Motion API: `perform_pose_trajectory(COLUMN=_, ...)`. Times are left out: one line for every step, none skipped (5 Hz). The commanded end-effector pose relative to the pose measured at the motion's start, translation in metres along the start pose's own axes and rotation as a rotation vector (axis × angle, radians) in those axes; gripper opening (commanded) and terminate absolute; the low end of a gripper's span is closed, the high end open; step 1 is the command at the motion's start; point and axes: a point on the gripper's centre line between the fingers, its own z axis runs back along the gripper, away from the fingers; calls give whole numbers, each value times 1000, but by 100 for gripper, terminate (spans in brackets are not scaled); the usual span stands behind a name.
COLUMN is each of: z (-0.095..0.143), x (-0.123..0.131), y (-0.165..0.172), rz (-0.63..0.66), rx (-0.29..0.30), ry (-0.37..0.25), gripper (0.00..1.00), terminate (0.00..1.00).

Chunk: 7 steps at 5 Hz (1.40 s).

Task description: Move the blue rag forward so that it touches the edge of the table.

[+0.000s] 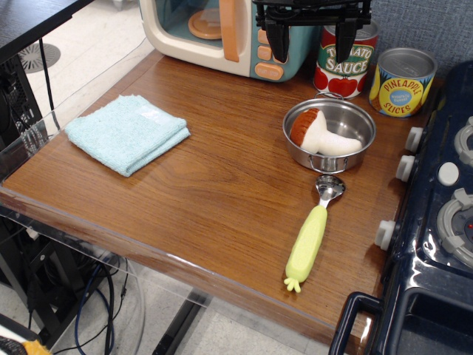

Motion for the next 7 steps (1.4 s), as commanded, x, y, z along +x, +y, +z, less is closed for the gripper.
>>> perform_pose_trajectory(z=0, x=0, y=0, rz=0, rx=0, ry=0, gripper=100, terminate=0)
perform_pose_trajectory(z=0, x=3, y=36, rz=143, rx=50, ry=20, gripper=100, terminate=0)
perform_pose_trajectory(z=-7, x=11, y=70, rz=267, rx=92, ry=23, gripper=100, terminate=0)
perform_pose_trajectory(z=-7, x=15, y=114, rz=451, rx=142, ry=18, gripper=100, terminate=0)
perform_pose_trajectory(z=-10, x=5, y=149, rz=683, rx=242, ry=12, gripper=100, terminate=0)
perform_pose_trajectory(z=-23, x=-14, y=163, rz=895, rx=318, ry=6, gripper=100, terminate=0)
perform_pose_trajectory(z=-35, x=-29, y=169, rz=1050, rx=413, ry=-32, gripper=100, terminate=0)
